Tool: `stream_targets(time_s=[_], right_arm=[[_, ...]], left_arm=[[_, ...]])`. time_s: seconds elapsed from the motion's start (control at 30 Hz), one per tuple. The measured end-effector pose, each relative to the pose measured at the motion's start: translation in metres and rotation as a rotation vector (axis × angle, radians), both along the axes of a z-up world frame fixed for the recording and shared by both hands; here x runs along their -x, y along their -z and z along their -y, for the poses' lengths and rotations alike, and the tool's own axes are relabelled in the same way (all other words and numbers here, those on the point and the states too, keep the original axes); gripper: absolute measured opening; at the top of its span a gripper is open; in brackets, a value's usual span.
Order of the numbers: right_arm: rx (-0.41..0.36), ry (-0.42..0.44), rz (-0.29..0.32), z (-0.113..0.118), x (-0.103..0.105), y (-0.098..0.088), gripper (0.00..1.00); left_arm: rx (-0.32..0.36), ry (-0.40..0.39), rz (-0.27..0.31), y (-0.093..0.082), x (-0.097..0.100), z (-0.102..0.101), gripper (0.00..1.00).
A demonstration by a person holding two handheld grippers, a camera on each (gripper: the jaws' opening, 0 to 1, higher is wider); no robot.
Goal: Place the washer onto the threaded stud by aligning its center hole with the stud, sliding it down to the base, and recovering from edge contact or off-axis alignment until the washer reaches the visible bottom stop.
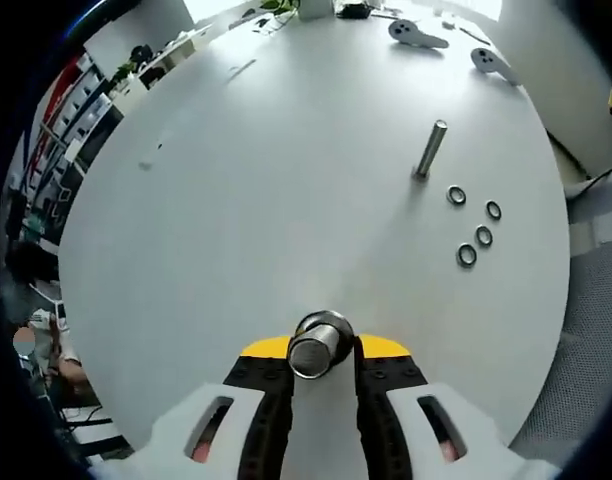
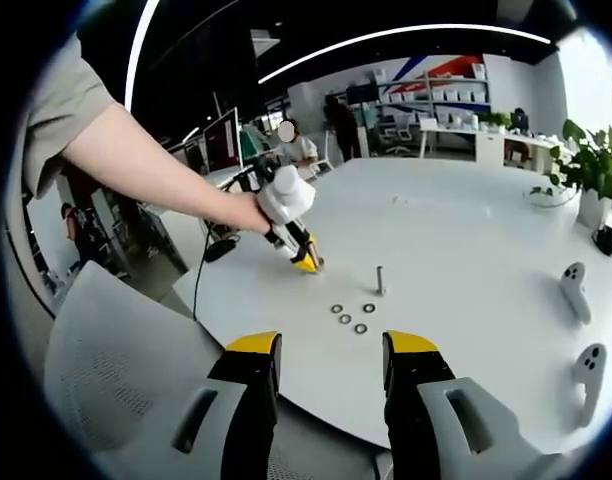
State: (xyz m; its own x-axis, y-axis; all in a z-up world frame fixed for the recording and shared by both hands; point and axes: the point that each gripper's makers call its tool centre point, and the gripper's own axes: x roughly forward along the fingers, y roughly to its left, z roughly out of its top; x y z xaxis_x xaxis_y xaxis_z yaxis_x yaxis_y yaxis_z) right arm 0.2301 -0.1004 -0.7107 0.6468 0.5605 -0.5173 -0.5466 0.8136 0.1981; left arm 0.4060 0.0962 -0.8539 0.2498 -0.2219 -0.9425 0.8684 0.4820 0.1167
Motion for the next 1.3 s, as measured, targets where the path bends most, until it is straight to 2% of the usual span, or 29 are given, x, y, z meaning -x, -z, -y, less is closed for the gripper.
stream_targets(time_s=[0.3, 0.4, 0.57, 0.73, 0.83, 0.93, 1.07, 1.3], right_arm=[[0.011, -0.008, 0.0, -0.001, 0.001, 0.001, 0.43], [0.019, -0.01, 0.003, 0.0, 0.001, 0.001, 0.43], [0.033, -0.015, -0.004, 0.0, 0.001, 0.003, 0.43], [0.053, -0.019, -0.006, 0.0, 0.001, 0.004, 0.43], [0.058, -0.021, -0.008, 0.001, 0.002, 0.005, 0.43], [0.063, -0.025, -0.012, 0.001, 0.003, 0.006, 0.43], [0.071, -0.024, -0.015, 0.001, 0.003, 0.007, 0.43], [0.091, -0.002, -0.016, 0.006, 0.003, 0.009, 0.43]], left_arm=[[0.05, -0.028, 0.067, -0.019, -0.006, -0.001, 0.28], [0.087, -0.06, 0.095, -0.029, -0.003, -0.002, 0.28], [0.098, -0.069, 0.124, -0.034, 0.003, -0.016, 0.28], [0.155, -0.132, 0.142, -0.044, 0.01, -0.026, 0.28], [0.224, -0.2, 0.175, -0.056, 0.017, -0.032, 0.28], [0.25, -0.223, 0.189, -0.062, 0.028, -0.039, 0.28], [0.349, -0.265, 0.222, -0.08, 0.043, -0.038, 0.29], [0.411, -0.29, 0.266, -0.106, 0.071, -0.042, 0.29]])
